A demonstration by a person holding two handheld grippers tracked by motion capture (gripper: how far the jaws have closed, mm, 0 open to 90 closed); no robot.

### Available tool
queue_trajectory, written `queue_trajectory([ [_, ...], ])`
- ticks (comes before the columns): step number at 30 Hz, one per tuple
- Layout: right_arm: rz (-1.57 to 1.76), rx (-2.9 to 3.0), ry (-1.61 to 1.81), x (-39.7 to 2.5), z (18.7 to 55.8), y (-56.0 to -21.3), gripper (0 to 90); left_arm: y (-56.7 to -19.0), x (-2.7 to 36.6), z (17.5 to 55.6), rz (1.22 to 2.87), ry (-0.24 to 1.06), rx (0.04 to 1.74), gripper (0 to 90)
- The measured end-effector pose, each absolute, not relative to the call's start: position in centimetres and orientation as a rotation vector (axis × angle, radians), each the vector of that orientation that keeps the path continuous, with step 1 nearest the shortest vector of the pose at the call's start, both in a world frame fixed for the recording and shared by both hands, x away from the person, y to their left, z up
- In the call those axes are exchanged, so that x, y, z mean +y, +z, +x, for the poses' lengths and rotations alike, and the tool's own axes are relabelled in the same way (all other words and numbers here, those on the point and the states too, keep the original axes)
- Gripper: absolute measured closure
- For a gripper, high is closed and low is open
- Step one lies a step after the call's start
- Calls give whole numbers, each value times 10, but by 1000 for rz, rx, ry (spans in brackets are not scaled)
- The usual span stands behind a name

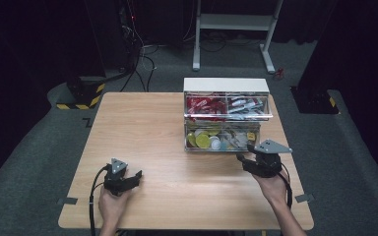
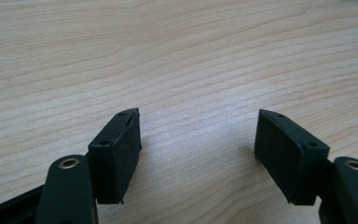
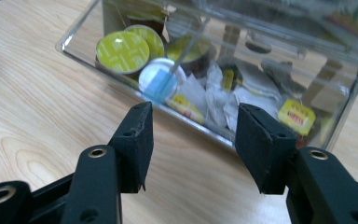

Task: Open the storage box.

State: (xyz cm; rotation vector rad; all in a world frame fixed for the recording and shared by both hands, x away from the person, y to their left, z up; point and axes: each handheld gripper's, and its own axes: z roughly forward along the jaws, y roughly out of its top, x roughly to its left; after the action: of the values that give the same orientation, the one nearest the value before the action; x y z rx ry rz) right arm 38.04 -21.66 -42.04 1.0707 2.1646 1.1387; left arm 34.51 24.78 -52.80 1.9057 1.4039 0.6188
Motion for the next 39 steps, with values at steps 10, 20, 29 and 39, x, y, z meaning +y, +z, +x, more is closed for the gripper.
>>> queue_trajectory([
  [10, 1047, 2165, 1171, -206, 392, -401, 472, -528, 248, 345, 1907, 620, 1403, 319],
  [20, 1031, 2165, 1191, -201, 395, -392, 470, -528, 246, 345, 1916, 625, 1402, 315],
  [29, 1035, 2163, 1220, -200, 399, -382, 477, -528, 246, 345, 1928, 633, 1392, 314],
  [39, 1019, 2153, 1247, -196, 404, -368, 484, -528, 246, 345, 1929, 633, 1392, 313],
])
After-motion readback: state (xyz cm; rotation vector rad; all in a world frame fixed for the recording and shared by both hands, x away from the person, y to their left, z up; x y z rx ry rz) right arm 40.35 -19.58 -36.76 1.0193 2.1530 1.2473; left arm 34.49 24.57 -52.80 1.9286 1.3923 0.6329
